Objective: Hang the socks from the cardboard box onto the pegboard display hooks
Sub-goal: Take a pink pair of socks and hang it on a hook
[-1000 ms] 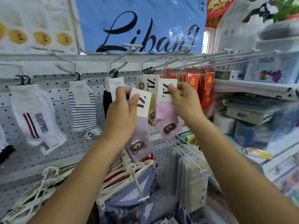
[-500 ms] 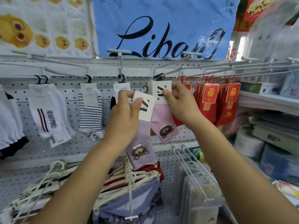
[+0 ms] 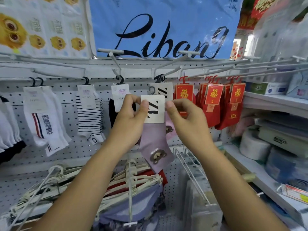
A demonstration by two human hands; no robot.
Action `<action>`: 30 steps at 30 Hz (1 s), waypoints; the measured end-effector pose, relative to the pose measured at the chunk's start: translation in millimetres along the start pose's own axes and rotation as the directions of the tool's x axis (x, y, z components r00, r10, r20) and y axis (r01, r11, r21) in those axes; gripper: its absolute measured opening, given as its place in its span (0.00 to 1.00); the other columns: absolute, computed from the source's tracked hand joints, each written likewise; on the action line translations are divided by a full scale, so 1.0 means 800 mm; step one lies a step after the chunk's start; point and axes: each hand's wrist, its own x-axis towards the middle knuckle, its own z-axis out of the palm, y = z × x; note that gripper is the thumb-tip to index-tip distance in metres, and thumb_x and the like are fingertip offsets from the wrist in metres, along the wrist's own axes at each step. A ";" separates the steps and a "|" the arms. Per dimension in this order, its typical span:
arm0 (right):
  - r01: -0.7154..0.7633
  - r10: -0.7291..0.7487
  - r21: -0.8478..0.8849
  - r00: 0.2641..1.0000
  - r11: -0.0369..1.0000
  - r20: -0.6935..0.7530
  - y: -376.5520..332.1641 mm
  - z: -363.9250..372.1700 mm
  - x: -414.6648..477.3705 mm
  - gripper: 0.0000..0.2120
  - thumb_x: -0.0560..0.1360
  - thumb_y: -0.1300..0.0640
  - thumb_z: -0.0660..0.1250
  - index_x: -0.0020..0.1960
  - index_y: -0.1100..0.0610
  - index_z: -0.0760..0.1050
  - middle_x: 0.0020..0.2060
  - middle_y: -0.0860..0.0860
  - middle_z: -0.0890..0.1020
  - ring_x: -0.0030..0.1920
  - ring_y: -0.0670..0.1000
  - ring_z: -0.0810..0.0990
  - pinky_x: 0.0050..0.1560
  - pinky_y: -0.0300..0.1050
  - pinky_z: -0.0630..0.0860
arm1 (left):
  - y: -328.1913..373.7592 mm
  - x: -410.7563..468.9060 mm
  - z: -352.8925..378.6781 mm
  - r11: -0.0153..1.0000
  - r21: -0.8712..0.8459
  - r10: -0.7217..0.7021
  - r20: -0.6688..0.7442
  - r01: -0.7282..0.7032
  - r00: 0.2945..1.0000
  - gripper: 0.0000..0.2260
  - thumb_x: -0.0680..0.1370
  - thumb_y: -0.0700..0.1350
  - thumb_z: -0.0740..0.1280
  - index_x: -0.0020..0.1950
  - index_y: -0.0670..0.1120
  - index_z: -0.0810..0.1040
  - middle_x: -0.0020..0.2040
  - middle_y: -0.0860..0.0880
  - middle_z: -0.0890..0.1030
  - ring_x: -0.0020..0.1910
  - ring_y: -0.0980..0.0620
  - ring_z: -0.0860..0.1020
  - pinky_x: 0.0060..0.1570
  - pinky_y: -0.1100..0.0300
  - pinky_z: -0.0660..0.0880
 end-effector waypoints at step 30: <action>-0.095 0.088 0.118 0.994 0.988 0.065 0.019 0.006 0.068 0.07 0.79 0.55 0.70 0.44 0.48 0.73 0.43 0.50 0.82 0.45 0.50 0.81 0.43 0.39 0.76 | 0.010 0.030 -0.055 0.948 0.228 0.277 -0.238 -0.223 0.931 0.17 0.78 0.50 0.73 0.64 0.61 0.74 0.63 0.63 0.79 0.67 0.62 0.75 0.66 0.63 0.68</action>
